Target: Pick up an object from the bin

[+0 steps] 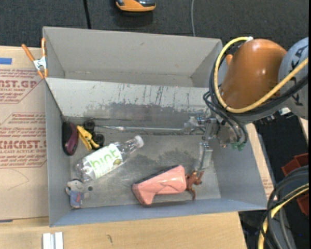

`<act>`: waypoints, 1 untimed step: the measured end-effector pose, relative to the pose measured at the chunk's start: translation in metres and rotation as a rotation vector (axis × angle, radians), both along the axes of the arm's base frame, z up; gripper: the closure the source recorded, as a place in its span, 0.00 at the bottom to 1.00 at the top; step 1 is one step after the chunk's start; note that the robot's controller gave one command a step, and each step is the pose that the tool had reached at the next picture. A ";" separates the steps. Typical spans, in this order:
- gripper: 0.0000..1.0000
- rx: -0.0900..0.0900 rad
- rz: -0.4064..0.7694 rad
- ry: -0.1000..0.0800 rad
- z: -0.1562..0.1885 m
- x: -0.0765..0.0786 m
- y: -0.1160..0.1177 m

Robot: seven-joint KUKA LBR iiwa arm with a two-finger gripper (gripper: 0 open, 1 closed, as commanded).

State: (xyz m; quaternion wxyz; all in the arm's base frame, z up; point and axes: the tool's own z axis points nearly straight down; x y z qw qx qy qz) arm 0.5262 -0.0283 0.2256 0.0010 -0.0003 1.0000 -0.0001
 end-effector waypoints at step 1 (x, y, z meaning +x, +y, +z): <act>0.00 0.001 -0.025 -0.005 -0.057 -0.012 0.003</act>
Offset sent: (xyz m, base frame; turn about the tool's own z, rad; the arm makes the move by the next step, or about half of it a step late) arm -0.0430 0.0006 -0.0887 0.0703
